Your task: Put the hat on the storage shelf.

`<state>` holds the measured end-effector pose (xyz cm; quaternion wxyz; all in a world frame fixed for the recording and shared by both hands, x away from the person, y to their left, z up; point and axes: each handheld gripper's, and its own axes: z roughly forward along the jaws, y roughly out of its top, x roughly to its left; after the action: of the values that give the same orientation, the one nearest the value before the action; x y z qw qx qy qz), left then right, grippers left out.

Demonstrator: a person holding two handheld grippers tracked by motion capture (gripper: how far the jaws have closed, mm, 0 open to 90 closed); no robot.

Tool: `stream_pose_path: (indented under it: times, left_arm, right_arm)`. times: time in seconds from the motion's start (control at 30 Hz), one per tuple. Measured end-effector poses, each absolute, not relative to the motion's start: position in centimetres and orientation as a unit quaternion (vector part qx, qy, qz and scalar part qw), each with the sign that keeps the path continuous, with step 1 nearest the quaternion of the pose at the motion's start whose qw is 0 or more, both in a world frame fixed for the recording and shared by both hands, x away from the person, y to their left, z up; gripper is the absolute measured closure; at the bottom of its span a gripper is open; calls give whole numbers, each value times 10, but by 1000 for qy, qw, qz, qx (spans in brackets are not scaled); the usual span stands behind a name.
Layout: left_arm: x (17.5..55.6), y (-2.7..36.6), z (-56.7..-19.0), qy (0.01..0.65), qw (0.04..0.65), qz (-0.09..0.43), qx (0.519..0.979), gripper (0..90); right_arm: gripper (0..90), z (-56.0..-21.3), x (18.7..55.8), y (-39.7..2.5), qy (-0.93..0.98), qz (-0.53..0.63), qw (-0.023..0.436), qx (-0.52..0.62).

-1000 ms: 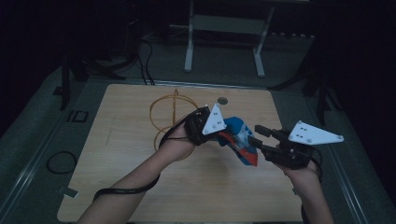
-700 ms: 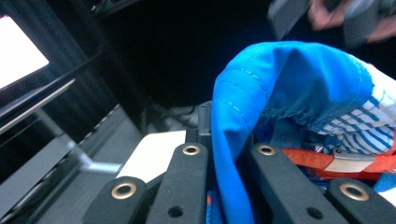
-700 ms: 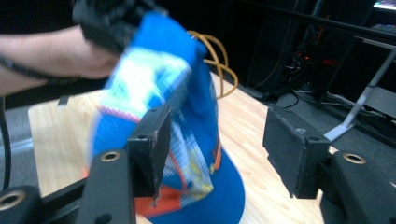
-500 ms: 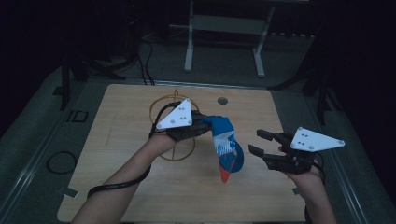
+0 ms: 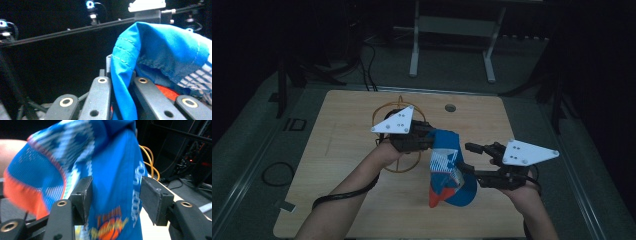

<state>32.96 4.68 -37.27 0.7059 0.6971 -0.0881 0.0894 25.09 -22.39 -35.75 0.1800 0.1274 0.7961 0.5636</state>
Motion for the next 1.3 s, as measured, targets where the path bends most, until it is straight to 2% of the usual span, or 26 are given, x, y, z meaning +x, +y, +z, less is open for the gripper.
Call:
stream_pose_path:
  times: [0.03,0.1,0.13,0.2,0.23,0.57,0.97,1.0,1.3]
  left_arm:
    - [330,45,-374,-89,704,89,699,888]
    - [330,43,-375,-87,704,85,699,888]
    - [331,42,-375,-89,705,83,699,888]
    - [331,42,-376,-89,705,81,699,888]
    - [331,42,-376,-88,705,82,699,888]
    - [328,53,-376,-86,677,105,723,880]
    - [321,73,-372,-64,636,127,759,789]
    - [320,75,-372,-60,635,124,760,761]
    - [315,87,-372,-45,606,139,782,746]
  right_arm:
    - [482,-357,252,-223,795,566,178,125]
    - [639,-357,252,-221,795,568,175,122]
    - [682,-357,252,-221,794,567,182,122]
    - [876,-356,251,-220,795,560,194,126]
    - [900,-356,251,-221,795,557,201,131]
    - [900,-351,250,-231,788,560,209,150]
    - [900,-341,251,-246,771,572,221,172]
    - [900,-340,251,-248,768,575,221,176]
    - [900,-332,252,-257,757,583,229,188]
